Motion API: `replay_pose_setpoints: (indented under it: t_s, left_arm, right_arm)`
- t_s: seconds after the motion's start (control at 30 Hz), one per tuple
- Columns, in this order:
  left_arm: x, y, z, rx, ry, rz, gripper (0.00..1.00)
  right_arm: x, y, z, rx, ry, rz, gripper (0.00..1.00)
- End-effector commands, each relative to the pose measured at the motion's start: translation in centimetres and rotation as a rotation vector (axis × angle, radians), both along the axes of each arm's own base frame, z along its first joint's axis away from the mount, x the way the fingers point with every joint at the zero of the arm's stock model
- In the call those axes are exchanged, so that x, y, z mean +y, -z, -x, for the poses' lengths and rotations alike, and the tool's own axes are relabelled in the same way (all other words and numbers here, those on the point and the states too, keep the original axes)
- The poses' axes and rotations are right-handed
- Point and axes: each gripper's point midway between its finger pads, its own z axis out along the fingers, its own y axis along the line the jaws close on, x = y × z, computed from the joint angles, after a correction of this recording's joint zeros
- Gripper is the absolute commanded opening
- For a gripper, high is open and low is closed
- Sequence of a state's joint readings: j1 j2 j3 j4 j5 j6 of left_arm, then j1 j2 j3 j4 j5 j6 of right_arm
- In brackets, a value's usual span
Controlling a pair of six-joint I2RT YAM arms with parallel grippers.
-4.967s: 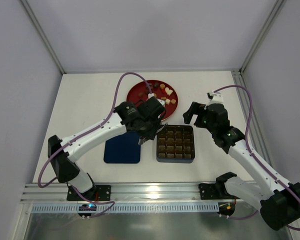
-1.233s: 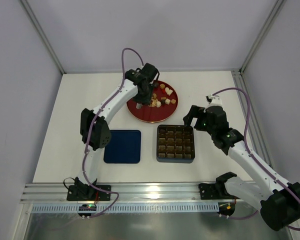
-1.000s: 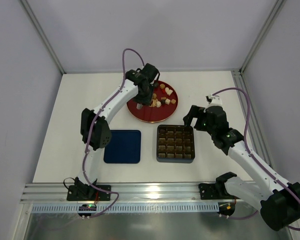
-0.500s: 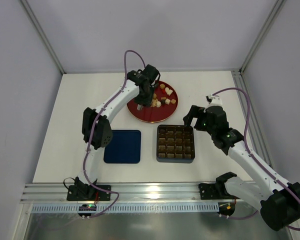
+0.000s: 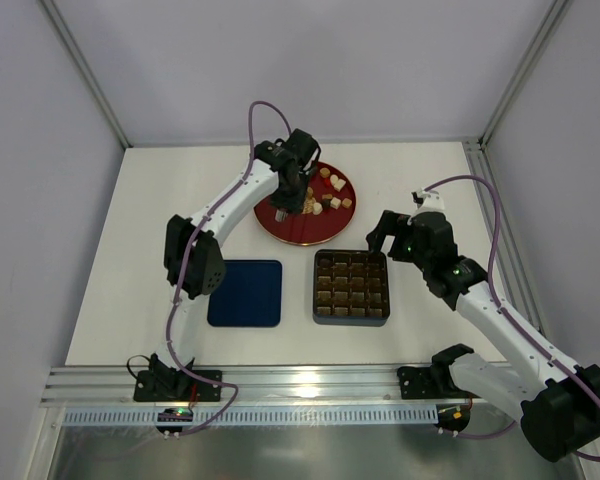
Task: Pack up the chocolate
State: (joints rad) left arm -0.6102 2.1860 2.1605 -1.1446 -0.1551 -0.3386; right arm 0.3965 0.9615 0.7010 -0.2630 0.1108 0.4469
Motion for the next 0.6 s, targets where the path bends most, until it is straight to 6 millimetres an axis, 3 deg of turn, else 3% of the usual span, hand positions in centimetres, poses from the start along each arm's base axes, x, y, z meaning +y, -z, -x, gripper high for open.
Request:
replay_pose_setpoints:
  t_s: [0.0,0.3,0.57]
  left_arm:
    - [-0.4,-1.2,-0.4,-0.03,-0.005,0.042,0.38]
    - [0.2,-1.5,-0.5,-0.044,-0.011,0.023,0.25]
    - [0.2,-4.5,-0.6,-0.092,-0.006,0.048,0.17]
  right_arm:
    - [0.2,-1.5,-0.5,-0.051,-0.003,-0.014,1.0]
    - [0.3,-1.7,-0.6,-0.055,-0.006,-0.013,1.0]
    - [0.2,-1.8,-0.7,-0.058,-0.005,-0.01,1.0]
